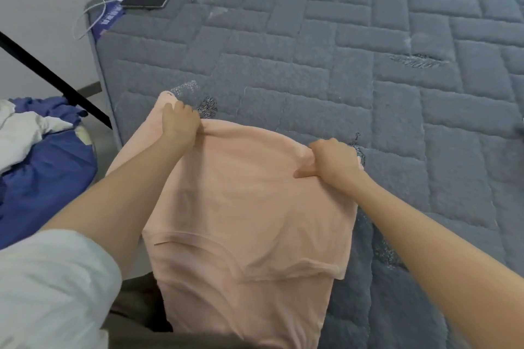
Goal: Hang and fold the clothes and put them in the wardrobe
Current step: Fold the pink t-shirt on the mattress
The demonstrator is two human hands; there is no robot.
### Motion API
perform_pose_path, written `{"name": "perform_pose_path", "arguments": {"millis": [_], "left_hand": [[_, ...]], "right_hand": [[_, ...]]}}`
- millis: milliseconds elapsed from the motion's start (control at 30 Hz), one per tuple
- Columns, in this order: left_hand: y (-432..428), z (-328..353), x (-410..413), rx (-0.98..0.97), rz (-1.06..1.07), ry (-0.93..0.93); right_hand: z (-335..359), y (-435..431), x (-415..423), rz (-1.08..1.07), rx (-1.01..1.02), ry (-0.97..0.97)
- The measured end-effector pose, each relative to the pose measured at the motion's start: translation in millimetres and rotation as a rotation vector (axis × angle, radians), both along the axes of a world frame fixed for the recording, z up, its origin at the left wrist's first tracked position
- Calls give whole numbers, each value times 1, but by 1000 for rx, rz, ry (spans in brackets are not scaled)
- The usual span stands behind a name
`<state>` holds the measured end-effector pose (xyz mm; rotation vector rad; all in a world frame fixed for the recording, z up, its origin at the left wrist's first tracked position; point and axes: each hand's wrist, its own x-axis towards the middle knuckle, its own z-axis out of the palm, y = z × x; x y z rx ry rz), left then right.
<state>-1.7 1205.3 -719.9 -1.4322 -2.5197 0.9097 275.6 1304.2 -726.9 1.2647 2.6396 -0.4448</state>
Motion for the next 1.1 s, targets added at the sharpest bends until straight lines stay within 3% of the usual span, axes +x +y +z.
{"name": "perform_pose_path", "arguments": {"millis": [100, 233, 500, 900, 1100], "left_hand": [[-8, 8, -2, 7, -27, 69], [-14, 29, -3, 94, -30, 137], [-2, 74, -1, 377, -103, 104], [21, 77, 5, 315, -51, 179], [58, 82, -19, 337, -11, 98]], "right_hand": [[7, 4, -1, 2, 173, 42], [15, 10, -7, -4, 259, 81], [69, 57, -8, -50, 542, 265], [83, 83, -6, -94, 581, 103], [99, 119, -19, -101, 626, 30]]}}
